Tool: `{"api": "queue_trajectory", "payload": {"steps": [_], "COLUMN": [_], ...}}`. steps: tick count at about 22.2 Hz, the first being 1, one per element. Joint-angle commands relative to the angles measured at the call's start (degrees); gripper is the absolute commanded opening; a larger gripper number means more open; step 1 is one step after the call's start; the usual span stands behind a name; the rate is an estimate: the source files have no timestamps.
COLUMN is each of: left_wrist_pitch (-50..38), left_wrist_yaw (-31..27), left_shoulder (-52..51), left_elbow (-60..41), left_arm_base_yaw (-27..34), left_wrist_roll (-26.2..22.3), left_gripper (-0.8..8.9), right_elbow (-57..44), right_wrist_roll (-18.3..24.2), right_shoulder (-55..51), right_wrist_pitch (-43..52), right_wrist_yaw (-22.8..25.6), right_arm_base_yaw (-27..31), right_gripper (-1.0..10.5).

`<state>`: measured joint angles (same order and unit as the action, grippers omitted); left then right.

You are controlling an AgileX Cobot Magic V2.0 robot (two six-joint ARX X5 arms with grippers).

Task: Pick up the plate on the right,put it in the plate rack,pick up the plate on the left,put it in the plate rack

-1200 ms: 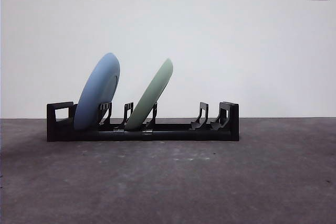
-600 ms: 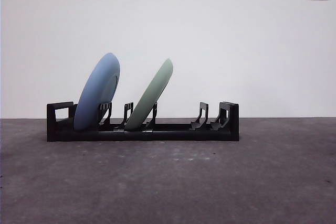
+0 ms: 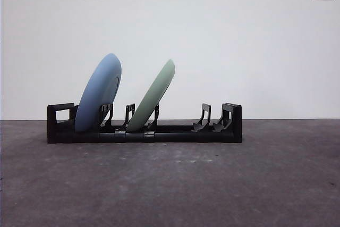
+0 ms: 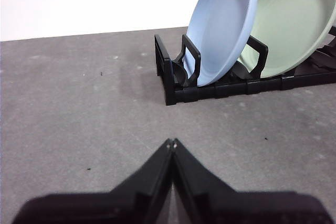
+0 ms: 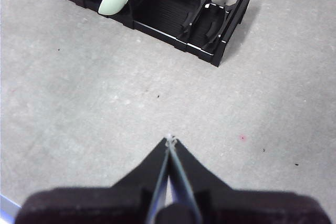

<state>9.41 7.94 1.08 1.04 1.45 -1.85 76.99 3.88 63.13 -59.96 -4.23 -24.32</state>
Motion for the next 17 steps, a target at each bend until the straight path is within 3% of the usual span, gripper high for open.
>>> {"api": "queue_trajectory", "payload": {"steps": [1,6,9,11,14,17], "left_wrist_pitch": [-0.22,-0.22,-0.22,-0.22,-0.22,-0.22], "left_wrist_yaw": [-0.04,-0.04,-0.04,-0.04,-0.04,-0.04], "left_shoulder": [0.31,1.27,2.05,2.47,2.67,2.69], "left_elbow": [-0.55,-0.55,-0.55,-0.55,-0.55,-0.55], "left_arm_base_yaw": [0.17,0.17,0.17,0.17,0.17,0.17], "left_wrist_roll": [0.50,0.50,0.50,0.50,0.50,0.50], "left_gripper": [-0.03,-0.03,-0.03,-0.03,-0.03,-0.03], "right_elbow": [-0.44,-0.44,-0.46,-1.55,-10.08,-25.00], "right_wrist_roll": [-0.24,0.09,5.20,5.53,4.48,4.92], "right_shoulder": [0.02,0.02,-3.45,-9.03,-21.00,-33.48], "right_wrist_pitch": [0.39,0.42,1.14,5.55,16.09,24.90], "right_wrist_yaw": [0.24,0.52,6.03,5.70,-0.39,3.15], "right_arm_base_yaw": [-0.02,-0.02,1.95,5.44,12.70,19.26], "right_gripper": [0.0,0.0,0.0,0.0,0.0,0.0]}}
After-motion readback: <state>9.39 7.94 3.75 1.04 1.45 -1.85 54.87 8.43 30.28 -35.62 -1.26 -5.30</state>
